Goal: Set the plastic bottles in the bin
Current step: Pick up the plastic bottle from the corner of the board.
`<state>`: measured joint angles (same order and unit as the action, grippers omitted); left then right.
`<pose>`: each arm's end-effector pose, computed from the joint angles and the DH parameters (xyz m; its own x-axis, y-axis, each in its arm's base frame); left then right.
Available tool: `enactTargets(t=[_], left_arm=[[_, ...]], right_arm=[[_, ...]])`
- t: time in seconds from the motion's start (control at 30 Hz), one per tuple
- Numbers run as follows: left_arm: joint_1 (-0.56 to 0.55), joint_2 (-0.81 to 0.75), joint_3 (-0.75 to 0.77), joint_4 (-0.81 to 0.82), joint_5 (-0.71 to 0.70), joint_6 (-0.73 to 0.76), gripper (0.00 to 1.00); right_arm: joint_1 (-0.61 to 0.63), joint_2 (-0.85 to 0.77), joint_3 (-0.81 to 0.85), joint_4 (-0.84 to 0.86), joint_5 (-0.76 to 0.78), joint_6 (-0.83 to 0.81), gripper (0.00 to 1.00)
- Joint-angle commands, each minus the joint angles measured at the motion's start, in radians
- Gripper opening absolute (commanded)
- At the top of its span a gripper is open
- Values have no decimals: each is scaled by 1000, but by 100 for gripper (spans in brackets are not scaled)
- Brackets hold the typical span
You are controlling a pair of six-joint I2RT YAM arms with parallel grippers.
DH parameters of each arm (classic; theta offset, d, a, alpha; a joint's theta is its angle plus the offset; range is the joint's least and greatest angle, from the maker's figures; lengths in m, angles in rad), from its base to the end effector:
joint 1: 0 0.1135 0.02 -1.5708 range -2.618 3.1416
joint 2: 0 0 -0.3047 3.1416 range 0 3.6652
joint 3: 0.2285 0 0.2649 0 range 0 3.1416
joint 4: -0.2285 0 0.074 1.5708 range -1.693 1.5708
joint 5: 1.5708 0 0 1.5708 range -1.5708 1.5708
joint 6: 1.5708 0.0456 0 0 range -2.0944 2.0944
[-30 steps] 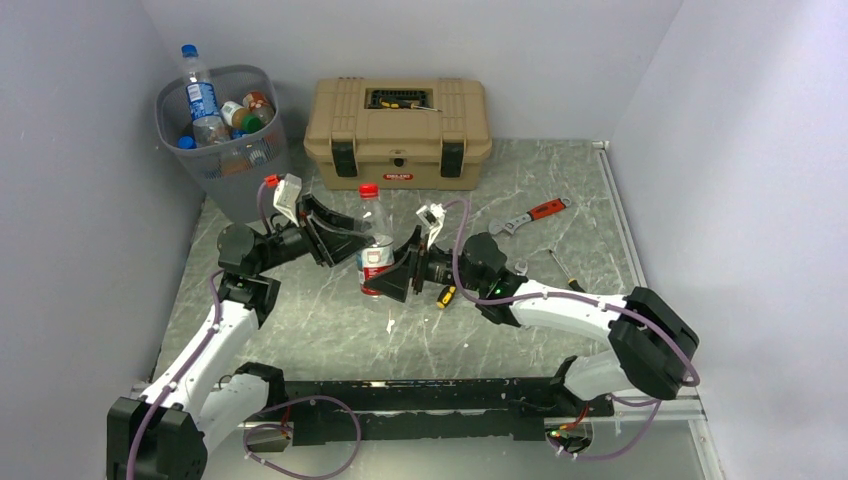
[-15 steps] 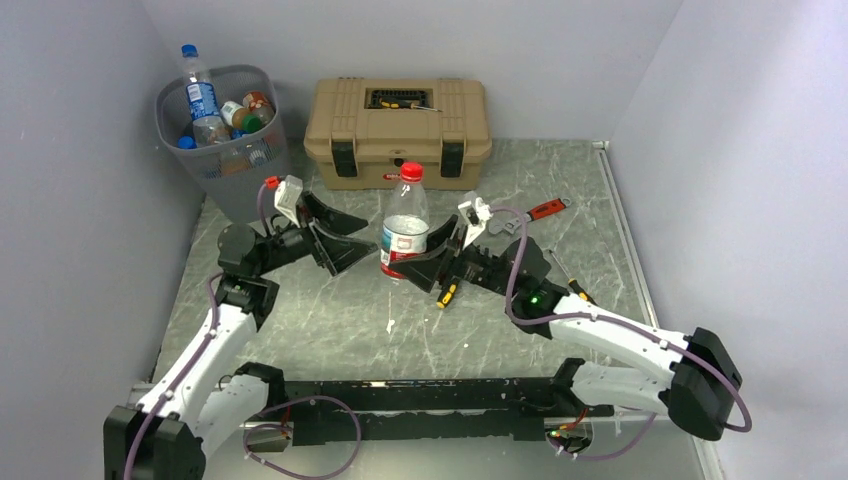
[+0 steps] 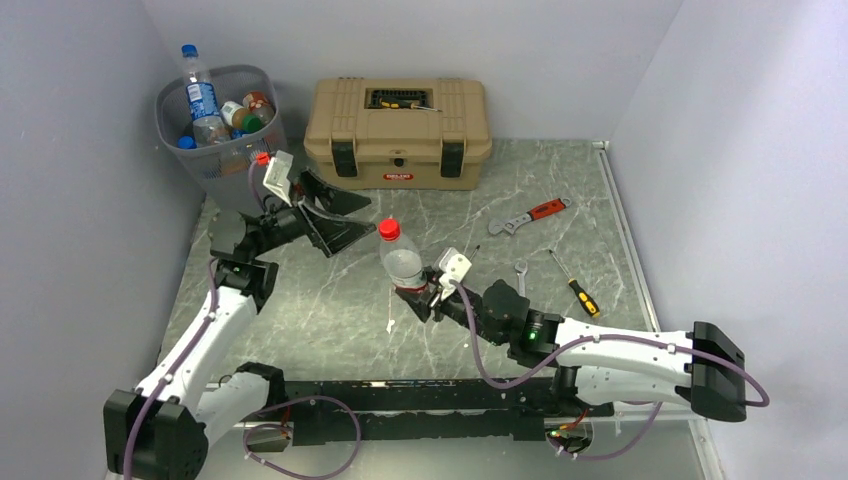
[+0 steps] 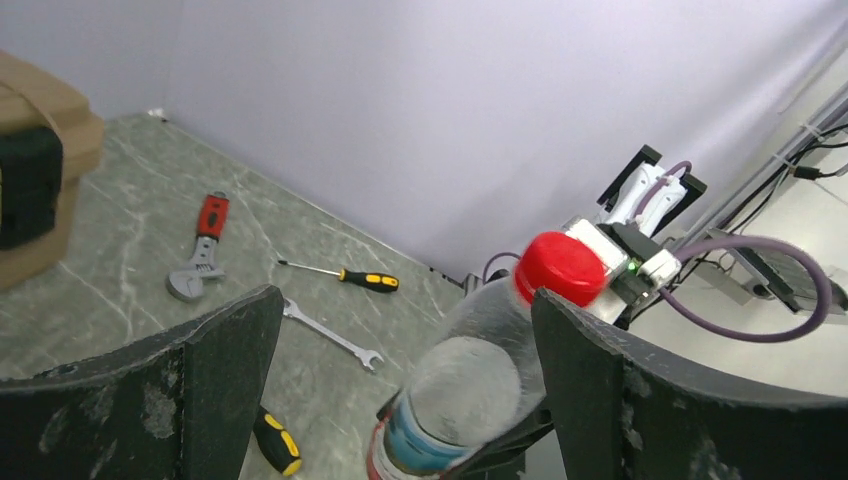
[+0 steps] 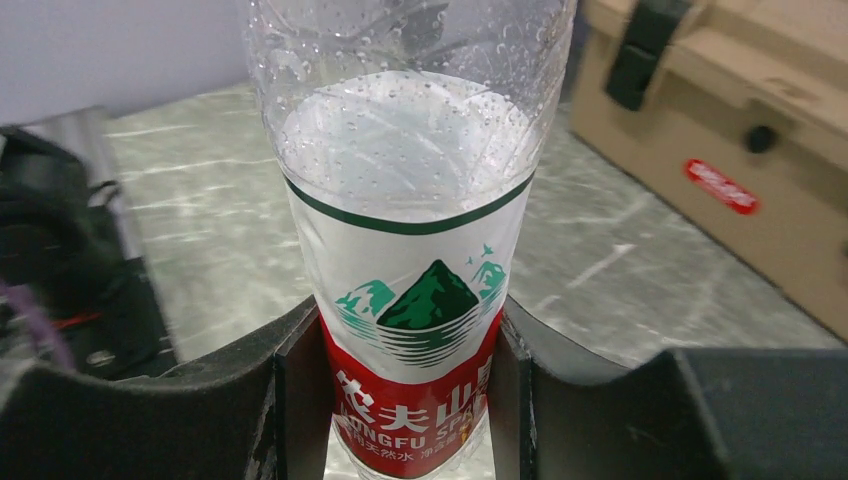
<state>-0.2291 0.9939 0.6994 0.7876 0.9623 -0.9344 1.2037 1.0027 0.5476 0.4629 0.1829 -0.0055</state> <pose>0.1924 -0.0833 0.3988 -0.3965 -0.3796 -0.8359 0.8662 0.1468 -0.4776 0.0914 0.2145 0.3118 0.0075 0.0044 -1.0000 -0.8525 0.5227 -0.0041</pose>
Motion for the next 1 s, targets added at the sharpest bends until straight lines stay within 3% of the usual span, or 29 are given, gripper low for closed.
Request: enactTargets(t=[0.0,0.17,0.27,0.57,0.8,0.97], left_arm=[[-17,-82,91,-192,-40,173,99],[-77,-163,92,-358,-133,317,99],[-124,-156,119,-472,-201,396,94],[-257,-143,162,-620,-422,535,89],[-324,-155,134,-581,-539,553,77],[-377,-134,136,-568,-575,567,74]], right_arm=[[47,-8,-8,79,307,-162,34],[65,32,-13,125,419,-178,32],[81,57,-9,153,437,-197,32],[96,106,23,159,456,-205,32],[97,113,29,149,464,-191,32],[99,128,36,145,466,-186,32]])
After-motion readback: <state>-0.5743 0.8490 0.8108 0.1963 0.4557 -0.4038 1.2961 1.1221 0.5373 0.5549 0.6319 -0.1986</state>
